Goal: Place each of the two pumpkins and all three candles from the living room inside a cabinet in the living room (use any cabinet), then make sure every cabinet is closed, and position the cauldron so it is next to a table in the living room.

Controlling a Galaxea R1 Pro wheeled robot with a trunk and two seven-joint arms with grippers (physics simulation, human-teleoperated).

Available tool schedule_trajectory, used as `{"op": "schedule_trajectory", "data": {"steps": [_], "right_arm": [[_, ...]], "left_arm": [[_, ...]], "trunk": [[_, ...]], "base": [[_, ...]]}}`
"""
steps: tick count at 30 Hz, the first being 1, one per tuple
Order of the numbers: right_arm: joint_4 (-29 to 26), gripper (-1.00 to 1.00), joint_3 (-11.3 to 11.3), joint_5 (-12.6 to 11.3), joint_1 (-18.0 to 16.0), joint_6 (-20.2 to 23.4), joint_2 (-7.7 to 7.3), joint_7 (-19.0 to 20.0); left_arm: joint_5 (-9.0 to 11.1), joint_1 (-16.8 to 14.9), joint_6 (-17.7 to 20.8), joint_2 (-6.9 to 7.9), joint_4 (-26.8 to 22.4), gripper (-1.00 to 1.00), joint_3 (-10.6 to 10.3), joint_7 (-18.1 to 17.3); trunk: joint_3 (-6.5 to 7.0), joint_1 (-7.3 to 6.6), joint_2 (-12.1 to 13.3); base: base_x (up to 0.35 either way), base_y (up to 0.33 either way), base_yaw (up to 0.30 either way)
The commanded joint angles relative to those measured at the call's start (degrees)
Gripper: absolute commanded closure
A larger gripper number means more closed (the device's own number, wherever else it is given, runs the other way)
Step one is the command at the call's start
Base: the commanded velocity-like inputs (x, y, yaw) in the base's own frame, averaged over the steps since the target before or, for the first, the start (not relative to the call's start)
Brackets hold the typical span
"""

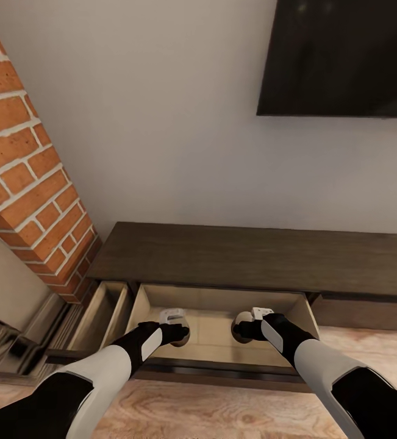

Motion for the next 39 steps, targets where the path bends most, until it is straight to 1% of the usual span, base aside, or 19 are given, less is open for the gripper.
{"op": "schedule_trajectory", "data": {"steps": [1, 18, 27, 39], "right_arm": [[-0.1, 1.00, 0.0, 0.2, 0.0, 0.2, -0.02, 0.2], [-0.1, 1.00, 0.3, 0.3, 0.0, 0.2, 0.00, 0.4], [-0.1, 1.00, 0.2, 0.3, 0.0, 0.2, 0.00, 0.3], [-0.1, 1.00, 0.2, 0.2, 0.0, 0.2, 0.00, 0.3]], "left_arm": [[0.2, 0.0, 0.2, 0.00, 0.0, 1.00, -0.2, 0.0], [0.2, 0.0, 0.3, 0.00, 0.0, 1.00, -0.2, 0.0], [0.2, 0.0, 0.2, 0.00, 0.0, 1.00, -0.2, 0.0], [0.3, 0.0, 0.2, 0.00, 0.0, 1.00, -0.2, 0.0]], "trunk": [[-0.12, -0.01, 0.0], [-1.11, -0.01, 0.0], [-1.51, -0.01, 0.0], [-2.53, -0.01, 0.0]], "base": [[0.000, 0.000, 0.068], [0.001, 0.000, -0.051], [0.069, 0.000, -0.017], [0.001, 0.000, -0.086]]}}
